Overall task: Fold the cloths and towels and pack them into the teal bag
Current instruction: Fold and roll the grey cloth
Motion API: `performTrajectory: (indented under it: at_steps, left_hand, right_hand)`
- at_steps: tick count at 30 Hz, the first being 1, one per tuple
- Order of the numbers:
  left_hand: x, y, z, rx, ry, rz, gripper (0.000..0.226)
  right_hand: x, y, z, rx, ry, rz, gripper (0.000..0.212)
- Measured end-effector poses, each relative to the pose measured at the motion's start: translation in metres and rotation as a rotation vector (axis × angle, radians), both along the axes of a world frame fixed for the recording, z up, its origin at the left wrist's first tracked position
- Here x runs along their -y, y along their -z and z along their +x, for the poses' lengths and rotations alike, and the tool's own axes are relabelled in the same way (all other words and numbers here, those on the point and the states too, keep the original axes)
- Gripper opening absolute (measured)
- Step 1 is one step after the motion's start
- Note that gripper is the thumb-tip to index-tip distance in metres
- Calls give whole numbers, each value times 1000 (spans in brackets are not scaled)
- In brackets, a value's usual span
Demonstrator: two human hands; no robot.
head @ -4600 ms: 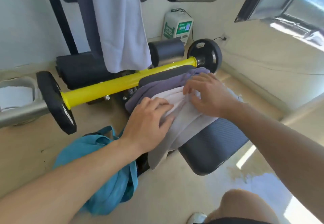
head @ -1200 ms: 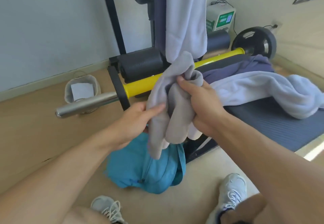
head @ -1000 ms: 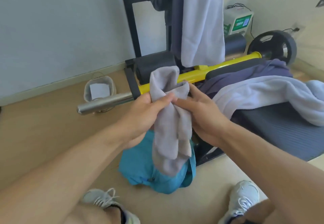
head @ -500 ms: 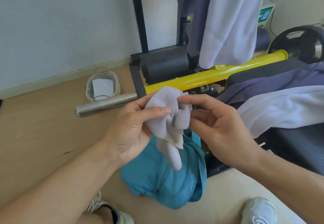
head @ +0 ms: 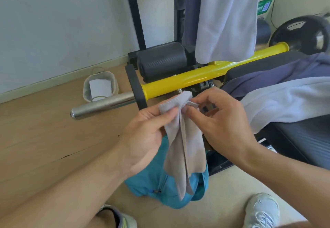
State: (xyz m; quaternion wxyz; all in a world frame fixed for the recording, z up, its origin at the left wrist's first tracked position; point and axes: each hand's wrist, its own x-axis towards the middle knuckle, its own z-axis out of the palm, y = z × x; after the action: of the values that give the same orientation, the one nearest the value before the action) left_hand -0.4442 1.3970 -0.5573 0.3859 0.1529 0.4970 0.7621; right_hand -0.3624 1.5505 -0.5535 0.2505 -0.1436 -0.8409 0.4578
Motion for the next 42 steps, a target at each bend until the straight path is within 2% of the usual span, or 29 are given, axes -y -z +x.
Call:
performTrajectory:
  at_steps: [6, 12, 16, 19, 26, 33, 42]
  left_hand:
    - [2, 3, -4, -245, -363, -238, 17]
    - [6, 1, -2, -466, -328, -306, 13]
    - [7, -3, -3, -567, -361, -342, 11]
    - [9, -4, -8, -561, -417, -348, 10]
    - [6, -1, -1, -558, -237, -383, 15]
    - [5, 3, -2, -505, -94, -365, 26]
    - [7, 5, 2, -591, -44, -380, 31]
  right_hand:
    - [3, 0, 2, 2, -82, 210, 14]
    - [6, 0, 4, 37, -197, 68, 4]
    - [3, -1, 1, 41, -216, 39, 8]
    - [2, -3, 3, 40, -233, 65, 7]
    - [0, -2, 2, -18, -286, 120, 11]
    - [-3, -5, 1, 9, -248, -112, 10]
    - [-6, -10, 0, 51, -178, -207, 17]
